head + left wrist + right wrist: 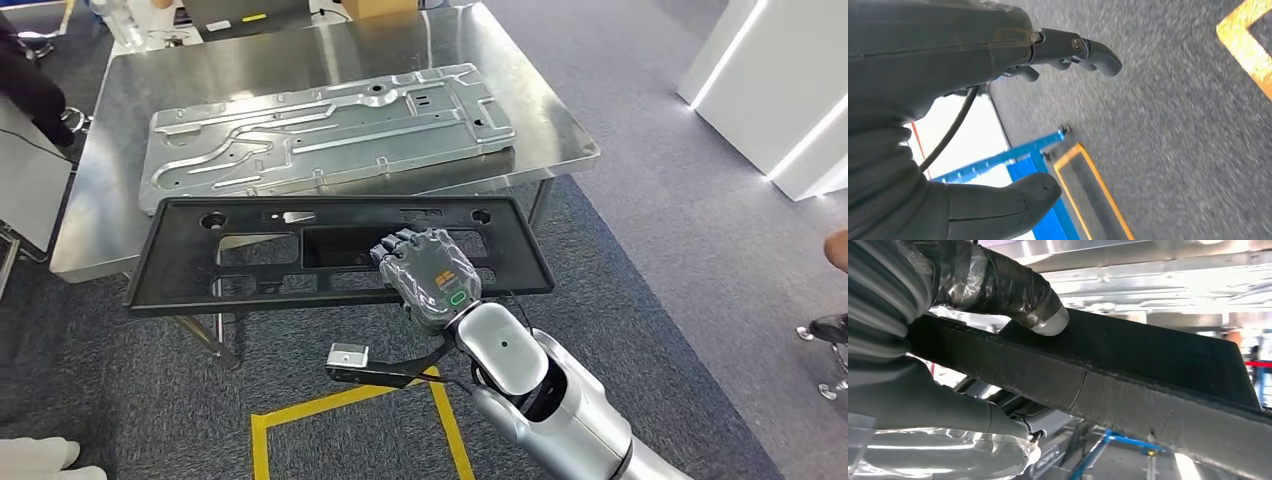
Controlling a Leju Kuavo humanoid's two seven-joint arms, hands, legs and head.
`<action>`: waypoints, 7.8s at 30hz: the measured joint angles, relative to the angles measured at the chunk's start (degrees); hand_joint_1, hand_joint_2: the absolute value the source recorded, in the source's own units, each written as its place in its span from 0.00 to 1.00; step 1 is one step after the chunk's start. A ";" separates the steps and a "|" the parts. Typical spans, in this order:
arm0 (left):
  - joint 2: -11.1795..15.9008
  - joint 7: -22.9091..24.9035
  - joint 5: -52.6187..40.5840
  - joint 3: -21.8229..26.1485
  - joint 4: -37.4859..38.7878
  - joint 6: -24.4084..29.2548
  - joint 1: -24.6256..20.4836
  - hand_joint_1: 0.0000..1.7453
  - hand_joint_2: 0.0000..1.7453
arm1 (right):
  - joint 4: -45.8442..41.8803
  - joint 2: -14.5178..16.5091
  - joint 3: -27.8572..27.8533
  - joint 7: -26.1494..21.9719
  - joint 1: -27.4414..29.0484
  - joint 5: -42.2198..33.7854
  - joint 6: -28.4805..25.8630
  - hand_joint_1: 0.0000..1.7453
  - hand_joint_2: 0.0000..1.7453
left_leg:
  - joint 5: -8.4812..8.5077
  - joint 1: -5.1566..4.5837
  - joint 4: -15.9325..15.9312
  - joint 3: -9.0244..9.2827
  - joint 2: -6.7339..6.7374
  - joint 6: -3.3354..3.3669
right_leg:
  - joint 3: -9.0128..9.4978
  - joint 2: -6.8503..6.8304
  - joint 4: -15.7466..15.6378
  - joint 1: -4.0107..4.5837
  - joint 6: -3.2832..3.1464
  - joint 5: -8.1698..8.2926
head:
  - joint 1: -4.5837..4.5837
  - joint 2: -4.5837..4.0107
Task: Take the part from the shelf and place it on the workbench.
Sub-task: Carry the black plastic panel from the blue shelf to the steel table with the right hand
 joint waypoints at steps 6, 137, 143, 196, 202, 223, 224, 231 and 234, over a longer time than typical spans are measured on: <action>0.01 0.09 0.00 0.00 0.07 -0.03 0.38 0.00 1.00 | 0.04 0.06 0.25 0.01 -0.55 -0.02 -0.01 1.00 1.00 | -2.09 0.12 3.55 -2.24 2.48 -2.12 | 1.83 -2.79 -2.82 -0.40 -1.16 0.26 | -0.13 0.00; 1.07 4.44 -0.59 -0.08 0.04 -0.93 0.09 0.00 1.00 | -2.26 -8.40 0.37 1.51 2.71 1.85 1.08 1.00 1.00 | -0.38 -0.58 -0.24 0.18 3.67 -0.05 | 0.47 -3.49 -1.87 0.56 0.02 0.30 | -0.24 0.00; 1.19 5.99 -0.95 -0.17 0.04 -0.85 0.08 0.00 1.00 | -3.92 -8.40 0.37 1.75 3.38 2.25 1.28 1.00 1.00 | -0.38 -0.58 -0.24 0.18 3.67 -0.05 | 0.47 -3.48 -1.87 0.56 0.02 0.30 | -0.24 0.00; 0.25 6.93 -6.08 -3.54 0.04 0.99 -0.08 0.00 1.00 | -16.32 -11.95 0.57 4.18 9.19 3.12 3.81 1.00 1.00 | -0.52 -0.58 -0.24 0.19 3.68 -0.08 | 0.47 -3.47 -1.88 0.55 0.09 0.18 | -0.24 0.00; 0.28 6.80 -6.08 -3.95 0.04 1.14 -0.08 0.00 1.00 | -16.51 -12.80 0.55 4.17 10.26 3.61 3.29 1.00 1.00 | -0.54 -0.58 -0.24 0.19 3.68 -0.08 | 0.47 -3.47 -1.88 0.55 0.09 0.17 | -0.24 0.00; 0.84 5.80 -6.32 -4.18 0.04 0.33 -0.07 0.00 1.00 | -16.41 -12.85 0.31 3.68 11.08 4.89 3.15 1.00 1.00 | -0.56 -0.58 -0.24 0.19 3.68 -0.10 | 0.47 -3.47 -1.88 0.56 0.09 0.15 | -0.24 0.00; 0.85 5.74 -6.35 -4.18 0.04 0.32 -0.07 0.00 1.00 | -16.35 -12.85 0.27 3.68 11.14 4.97 3.09 1.00 1.00 | -0.56 -0.58 -0.24 0.19 3.68 -0.10 | 0.47 -3.47 -1.88 0.56 0.09 0.15 | -0.24 0.00; 0.86 5.34 -6.29 -4.18 0.04 0.34 -0.10 0.00 1.00 | -15.33 -12.74 -0.29 3.51 11.33 5.55 2.44 1.00 1.00 | -0.56 -0.57 -0.24 0.18 3.67 -0.10 | 0.48 -3.48 -1.88 0.56 0.09 0.15 | -0.24 0.00; 0.86 5.33 -6.25 -4.18 0.04 0.43 -0.11 0.00 1.00 | -15.14 -12.66 -0.33 3.37 11.28 5.68 2.28 1.00 1.00 | -0.56 -0.57 -0.24 0.18 3.67 -0.10 | 0.48 -3.48 -1.88 0.56 0.09 0.15 | -0.24 0.00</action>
